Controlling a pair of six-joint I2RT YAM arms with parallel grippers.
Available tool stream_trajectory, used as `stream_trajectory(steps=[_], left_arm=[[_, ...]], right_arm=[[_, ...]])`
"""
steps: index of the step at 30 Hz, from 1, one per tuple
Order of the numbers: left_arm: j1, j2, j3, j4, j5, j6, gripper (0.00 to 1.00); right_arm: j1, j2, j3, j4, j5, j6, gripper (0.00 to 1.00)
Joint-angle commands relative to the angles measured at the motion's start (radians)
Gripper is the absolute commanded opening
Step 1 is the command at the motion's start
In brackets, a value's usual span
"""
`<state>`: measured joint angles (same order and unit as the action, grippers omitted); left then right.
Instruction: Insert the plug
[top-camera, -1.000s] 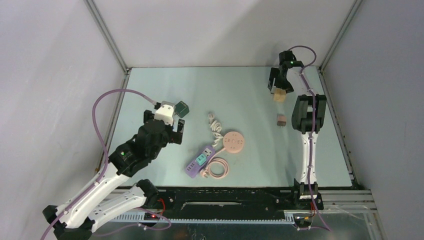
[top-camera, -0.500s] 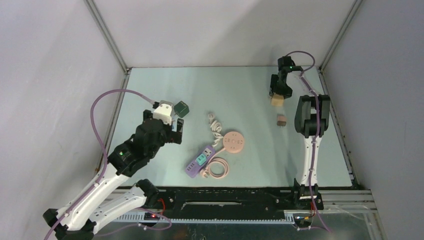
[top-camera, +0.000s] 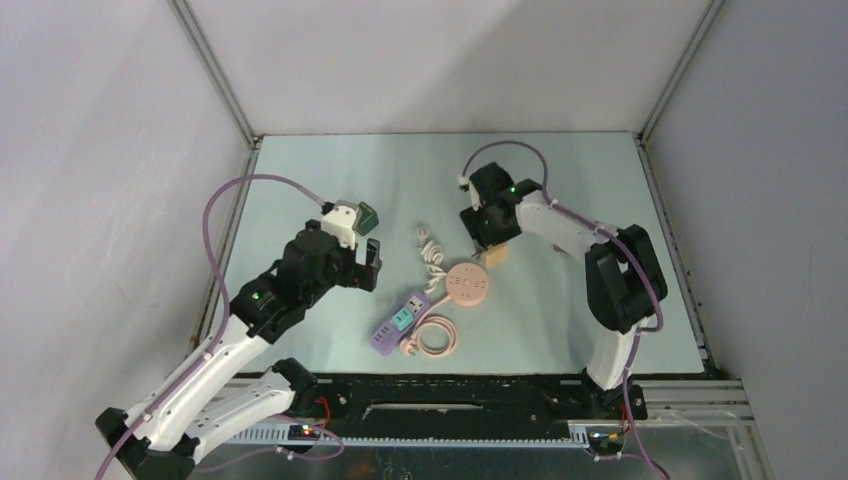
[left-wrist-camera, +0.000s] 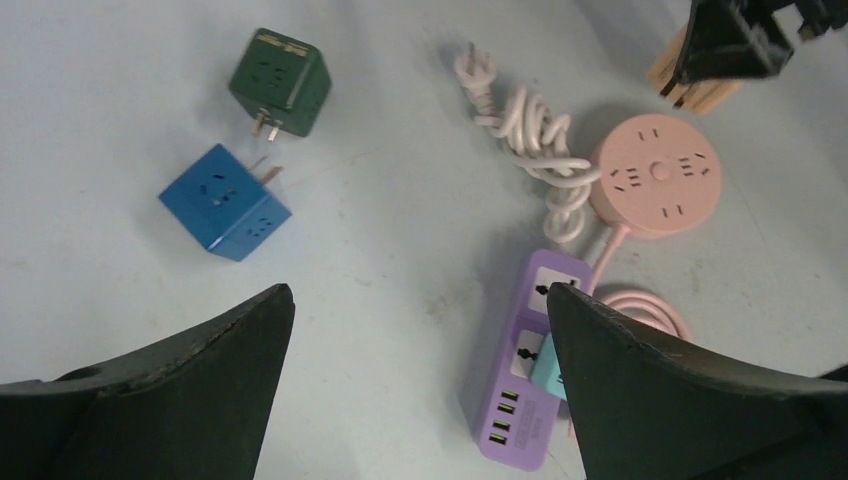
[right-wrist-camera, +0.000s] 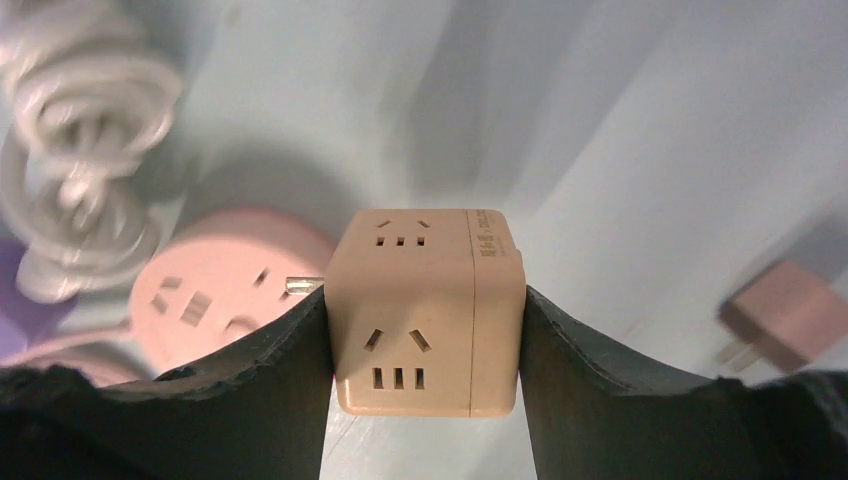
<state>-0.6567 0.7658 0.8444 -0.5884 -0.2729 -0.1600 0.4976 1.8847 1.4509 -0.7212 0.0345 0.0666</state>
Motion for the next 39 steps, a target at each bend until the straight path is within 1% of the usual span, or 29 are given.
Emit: stream_trajectory(steps=[1,3,6,7,10,14,19,20,22,26,29,31,33,34,36,39], left_arm=[[0.007,0.021,-0.007,0.059,0.135,-0.055,1.0],[0.006,0.016,-0.026,0.089,0.163,-0.068,1.0],[0.006,0.01,-0.055,0.14,0.2,-0.093,1.0],[0.005,0.01,-0.062,0.15,0.21,-0.099,1.0],[0.005,0.016,-0.064,0.165,0.234,-0.115,1.0],[0.002,0.03,-0.074,0.194,0.265,-0.118,1.0],[-0.024,0.06,-0.077,0.221,0.321,-0.112,0.99],[-0.031,0.065,-0.078,0.229,0.323,-0.109,0.99],[-0.047,0.078,-0.085,0.254,0.331,-0.104,0.99],[-0.068,0.13,-0.081,0.286,0.349,-0.094,0.98],[-0.101,0.192,-0.056,0.299,0.349,-0.065,0.97],[-0.133,0.249,-0.028,0.308,0.339,-0.036,0.97],[-0.168,0.328,-0.002,0.325,0.345,0.007,0.97],[-0.185,0.365,0.016,0.329,0.343,0.032,0.97],[-0.216,0.45,0.058,0.337,0.361,0.082,0.97],[-0.257,0.58,0.129,0.345,0.417,0.155,0.97]], right_arm=[[0.058,-0.113,-0.138,0.009,0.039,0.012,0.44],[0.077,-0.161,-0.194,0.017,0.02,0.049,0.46],[0.117,-0.215,-0.236,0.007,0.011,0.063,0.53],[0.137,-0.223,-0.239,-0.009,0.036,0.063,0.53],[0.171,-0.233,-0.252,-0.064,0.12,0.093,0.51],[0.179,-0.273,-0.319,-0.042,0.093,0.11,0.56],[0.16,-0.375,-0.388,-0.008,0.034,0.125,0.84],[0.148,-0.399,-0.4,-0.003,0.023,0.13,0.88],[0.114,-0.46,-0.424,0.009,-0.005,0.143,0.93],[-0.005,-0.599,-0.49,0.049,-0.122,0.188,0.95],[-0.12,-0.714,-0.548,0.081,-0.214,0.227,0.95],[-0.196,-0.786,-0.588,0.104,-0.258,0.261,0.95],[-0.276,-0.854,-0.642,0.135,-0.342,0.289,0.95],[-0.298,-0.883,-0.662,0.146,-0.365,0.304,0.95],[-0.324,-0.934,-0.692,0.159,-0.376,0.331,0.95],[-0.336,-0.98,-0.716,0.153,-0.344,0.361,0.95]])
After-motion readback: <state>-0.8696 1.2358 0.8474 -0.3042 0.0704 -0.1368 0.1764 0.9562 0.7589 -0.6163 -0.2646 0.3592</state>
